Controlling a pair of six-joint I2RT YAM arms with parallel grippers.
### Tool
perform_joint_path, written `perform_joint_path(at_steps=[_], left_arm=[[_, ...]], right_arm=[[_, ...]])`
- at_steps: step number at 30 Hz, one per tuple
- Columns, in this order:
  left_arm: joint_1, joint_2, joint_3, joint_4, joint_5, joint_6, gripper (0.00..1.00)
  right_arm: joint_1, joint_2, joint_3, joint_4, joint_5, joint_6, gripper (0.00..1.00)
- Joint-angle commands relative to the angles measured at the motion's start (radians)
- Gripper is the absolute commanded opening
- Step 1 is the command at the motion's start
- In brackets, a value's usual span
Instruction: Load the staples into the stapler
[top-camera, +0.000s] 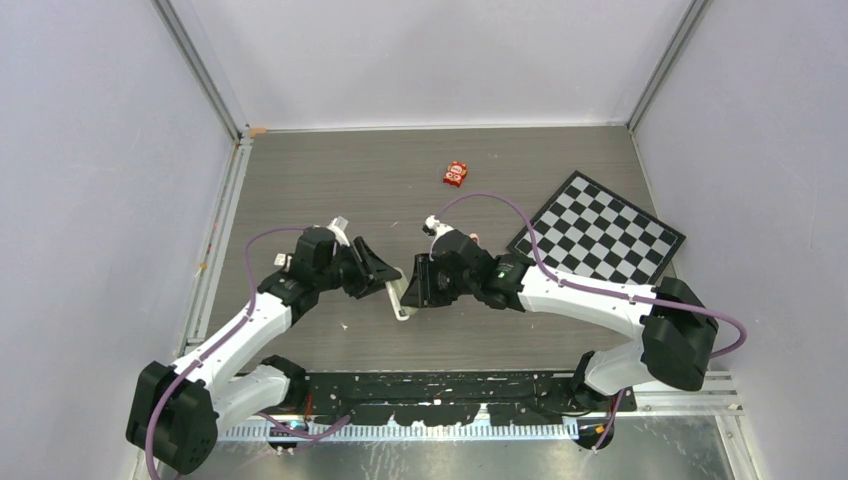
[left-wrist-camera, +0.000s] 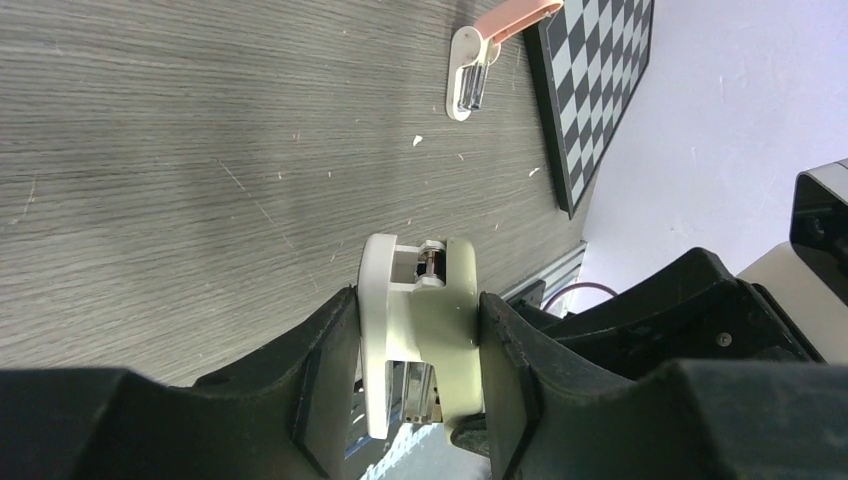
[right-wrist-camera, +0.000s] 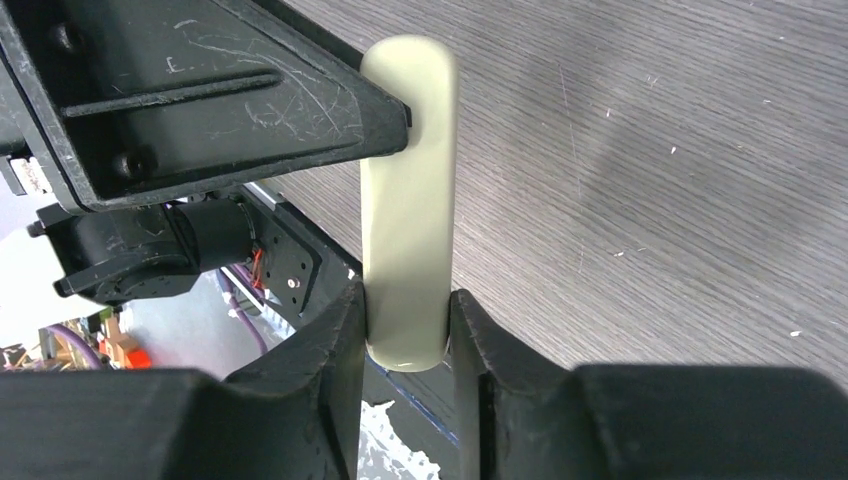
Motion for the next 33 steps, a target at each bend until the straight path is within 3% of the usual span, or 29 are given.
perform_joint_path(at_steps=[1, 3, 8, 10, 15, 20, 33], left_arm=[[-0.005, 0.003, 0.065, 0.078, 0.044, 0.002, 0.24], [-0.005, 0.009, 0.076, 0.088, 0.054, 0.005, 0.33], [-0.005, 0.002, 0.099, 0.099, 0.089, 0.059, 0.68], [-0.005, -0.009, 0.101, 0.089, 0.089, 0.091, 0.74], [-0.006, -0.026, 0.084, 0.086, 0.101, 0.135, 0.69], [-0.019, -0.011, 0.073, 0.140, 0.142, 0.139, 0.57], [-0.090, 0.035, 0.088, 0.129, 0.087, 0.258, 0.43]], right_arm=[[0.007, -0.021, 0.021, 0.006, 0.034, 0.004, 0.30], [0.007, -0.037, 0.018, 0.003, 0.045, 0.002, 0.26], [0.003, -0.106, -0.001, 0.005, 0.137, 0.023, 0.22], [0.002, -0.142, -0.007, 0.005, 0.172, 0.028, 0.22], [-0.006, -0.224, -0.021, -0.006, 0.238, 0.034, 0.22], [-0.010, -0.266, -0.026, -0.017, 0.276, 0.038, 0.22], [-0.012, -0.259, -0.027, -0.018, 0.319, 0.040, 0.21]])
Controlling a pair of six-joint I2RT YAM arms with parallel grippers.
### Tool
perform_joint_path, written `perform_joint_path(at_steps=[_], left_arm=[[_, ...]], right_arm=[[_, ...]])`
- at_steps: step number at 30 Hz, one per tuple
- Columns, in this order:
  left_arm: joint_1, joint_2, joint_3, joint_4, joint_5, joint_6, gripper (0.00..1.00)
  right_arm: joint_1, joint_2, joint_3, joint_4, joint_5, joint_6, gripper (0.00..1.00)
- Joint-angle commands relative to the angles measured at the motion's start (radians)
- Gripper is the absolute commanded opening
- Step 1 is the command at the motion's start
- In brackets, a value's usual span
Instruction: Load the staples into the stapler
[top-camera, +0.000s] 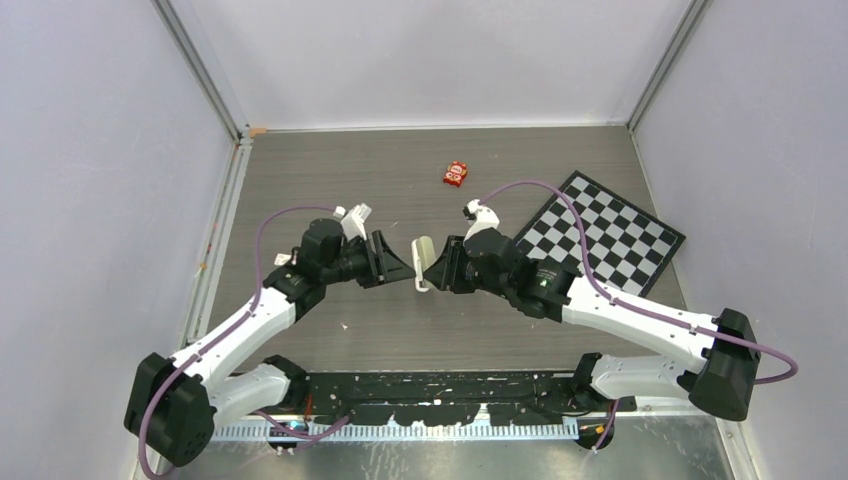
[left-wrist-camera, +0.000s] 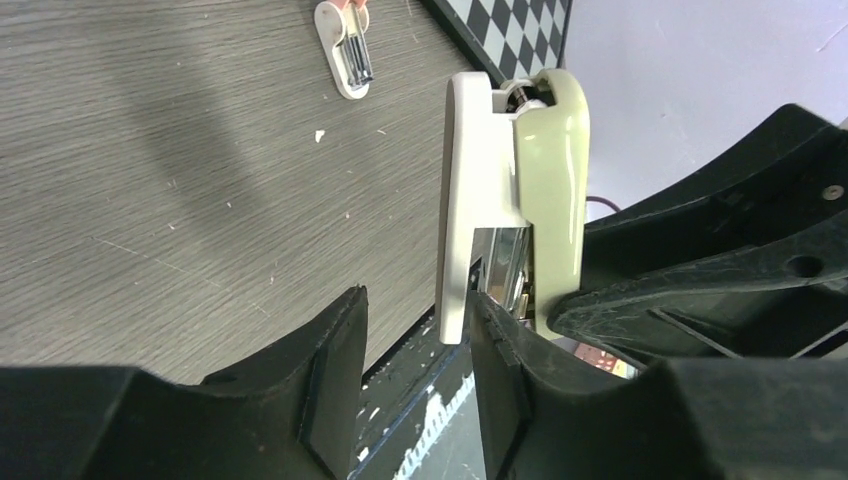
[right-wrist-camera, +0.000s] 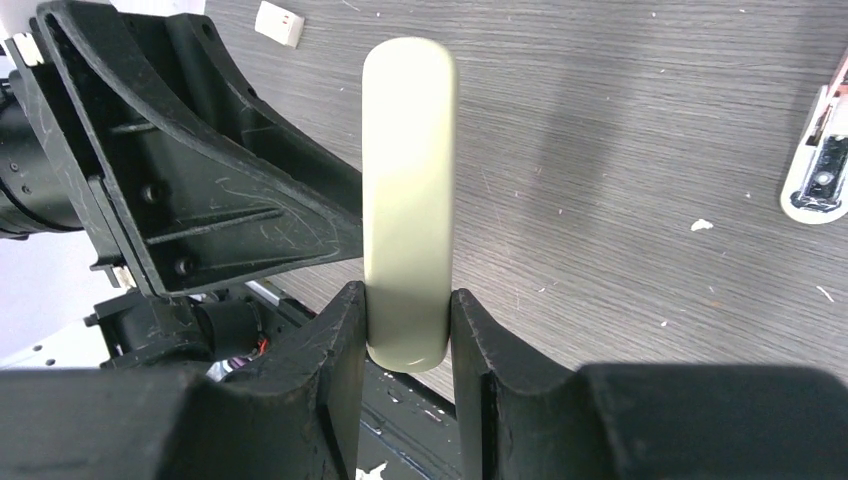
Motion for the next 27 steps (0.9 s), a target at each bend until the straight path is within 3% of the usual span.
perform_joint_path(at_steps=[1, 9, 18, 23, 25, 27], left_arm=[[-0.025, 0.009, 0.019, 0.012, -0.048, 0.082, 0.43], [-0.069, 0.041, 0.030, 0.022, -0.077, 0.120, 0.43], [-0.092, 0.124, 0.079, 0.024, -0.084, 0.151, 0.36], [-0.094, 0.150, 0.056, 0.120, -0.039, 0.110, 0.39], [-0.094, 0.148, 0.044, 0.138, -0.045, 0.097, 0.32], [-0.093, 0.141, 0.033, 0.150, -0.053, 0.091, 0.16]], right_arm=[[-0.005, -0.010, 0.008, 0.051, 0.042, 0.016, 0.21], [-0.008, 0.017, 0.005, 0.073, 0.028, 0.011, 0.21], [-0.009, 0.050, 0.005, 0.111, -0.005, 0.007, 0.20], [-0.008, 0.060, -0.003, 0.133, -0.031, 0.006, 0.20], [-0.010, 0.060, -0.010, 0.133, -0.033, 0.005, 0.20], [-0.010, 0.054, -0.018, 0.126, -0.033, -0.004, 0.24]])
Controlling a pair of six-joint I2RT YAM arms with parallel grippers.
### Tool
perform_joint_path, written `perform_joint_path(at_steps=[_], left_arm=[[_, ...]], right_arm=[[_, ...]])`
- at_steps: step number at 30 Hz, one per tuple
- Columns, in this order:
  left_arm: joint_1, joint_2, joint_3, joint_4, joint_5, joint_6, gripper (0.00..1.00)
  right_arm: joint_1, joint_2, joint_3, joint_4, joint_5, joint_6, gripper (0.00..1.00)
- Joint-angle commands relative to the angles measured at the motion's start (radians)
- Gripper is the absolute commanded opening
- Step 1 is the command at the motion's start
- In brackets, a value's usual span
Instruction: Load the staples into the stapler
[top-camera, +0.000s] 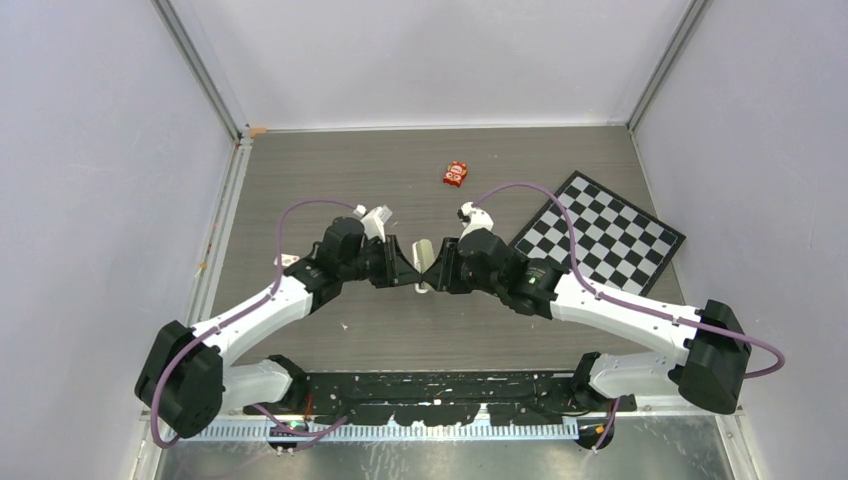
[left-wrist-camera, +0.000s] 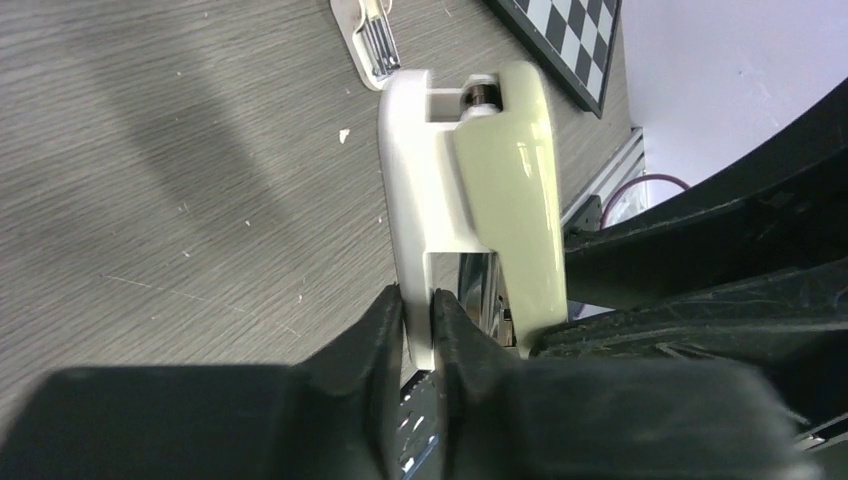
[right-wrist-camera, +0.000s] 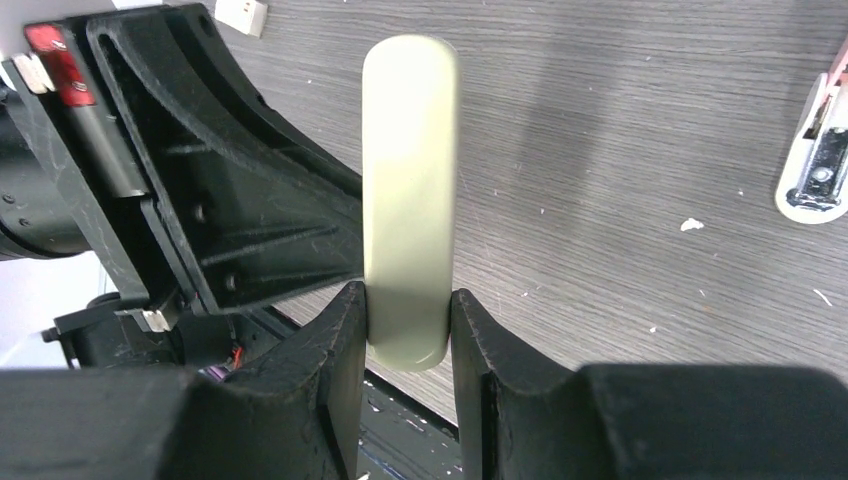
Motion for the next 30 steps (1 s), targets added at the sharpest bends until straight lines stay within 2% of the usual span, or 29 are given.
perform_joint_path(at_steps=[1, 2, 7, 9, 11, 20, 25, 30], left_arm=[[-0.008, -0.018, -0.010, 0.128, 0.012, -0.022, 0.07], [-0.008, -0.023, -0.017, 0.134, 0.004, -0.038, 0.00], [-0.007, -0.047, -0.042, 0.171, -0.043, -0.121, 0.00], [-0.007, -0.051, -0.048, 0.177, -0.061, -0.148, 0.00], [-0.008, -0.049, -0.048, 0.176, -0.071, -0.158, 0.00], [-0.007, -0.063, -0.049, 0.144, -0.074, -0.138, 0.00], [-0.008, -0.125, -0.051, 0.035, -0.145, 0.009, 0.00], [-0.008, -0.214, -0.066, -0.038, -0.185, 0.126, 0.00]], right_arm=[[0.006, -0.011, -0.006, 0.092, -0.022, -0.007, 0.27], [0.005, -0.016, -0.011, 0.084, -0.017, -0.011, 0.31], [0.005, -0.042, -0.055, 0.071, 0.016, -0.025, 0.60], [0.006, -0.040, -0.059, 0.074, 0.007, -0.025, 0.62], [0.006, -0.032, -0.059, 0.082, -0.004, -0.025, 0.62], [0.005, -0.017, -0.055, 0.114, 0.008, -0.043, 0.42], [0.005, -0.066, -0.032, 0.069, 0.062, -0.075, 0.36], [-0.006, -0.128, -0.026, 0.053, 0.082, -0.097, 0.35]])
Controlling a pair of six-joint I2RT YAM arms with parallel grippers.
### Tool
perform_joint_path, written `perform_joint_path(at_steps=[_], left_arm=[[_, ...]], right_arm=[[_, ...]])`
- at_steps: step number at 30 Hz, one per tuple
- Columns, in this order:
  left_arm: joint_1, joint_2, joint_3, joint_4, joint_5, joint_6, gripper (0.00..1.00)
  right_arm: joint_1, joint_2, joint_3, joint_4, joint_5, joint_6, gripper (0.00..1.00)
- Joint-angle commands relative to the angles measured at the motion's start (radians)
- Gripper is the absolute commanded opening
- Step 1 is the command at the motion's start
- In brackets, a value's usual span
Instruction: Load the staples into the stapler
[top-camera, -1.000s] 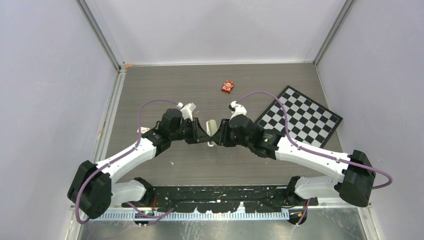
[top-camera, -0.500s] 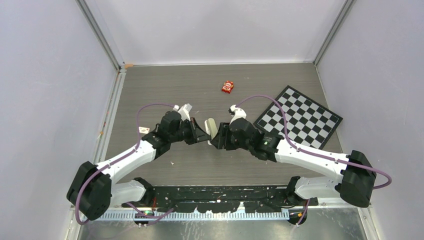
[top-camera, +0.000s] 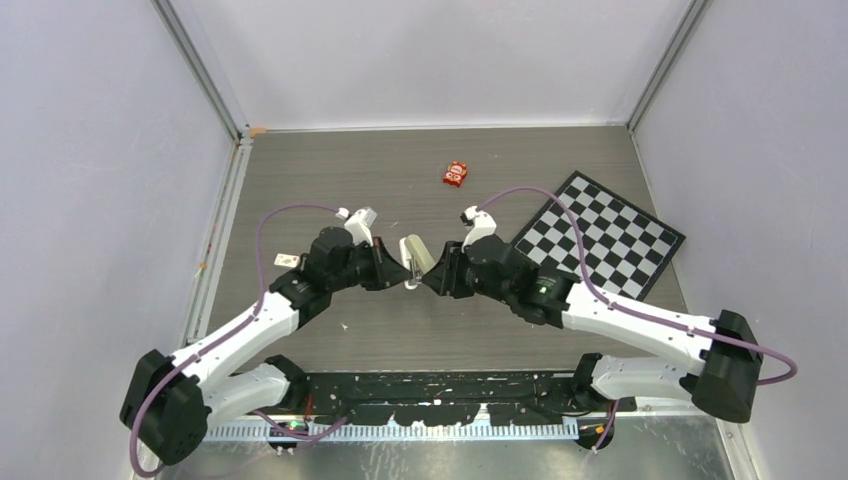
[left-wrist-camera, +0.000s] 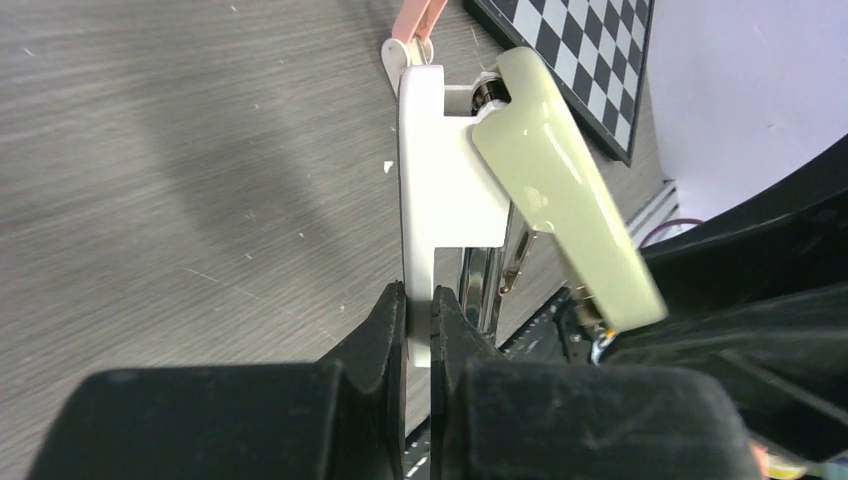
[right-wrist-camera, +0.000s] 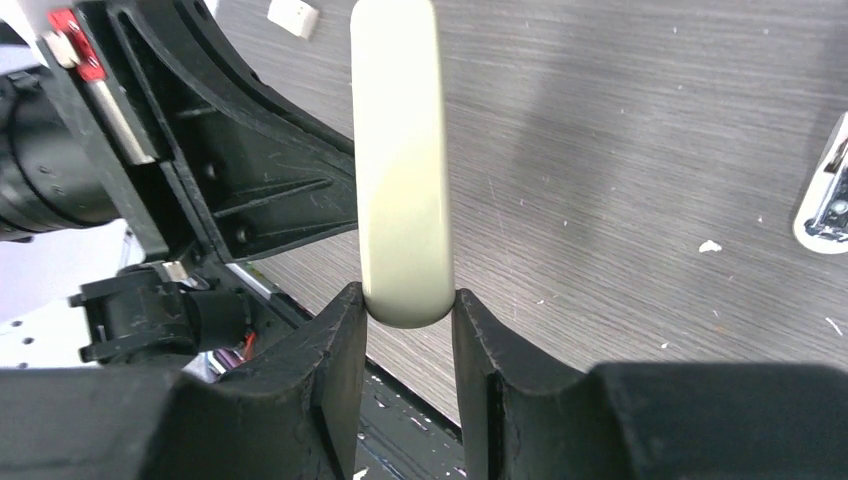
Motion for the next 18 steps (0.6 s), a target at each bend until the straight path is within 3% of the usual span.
perform_joint_path(at_steps=[1, 8, 18], left_arm=[[-0.003, -0.100, -0.006, -0.061, -0.045, 0.151, 0.00], [-0.012, -0.174, 0.016, -0.167, -0.023, 0.318, 0.00], [-0.024, -0.256, -0.018, -0.140, 0.018, 0.443, 0.00]], right_arm=[[-0.018, -0.078, 0.036, -0.026, 0.089, -0.044, 0.34], [-0.058, -0.140, 0.029, -0.012, 0.096, -0.075, 0.34], [-0.185, -0.135, 0.024, 0.080, -0.045, -0.096, 0.35]])
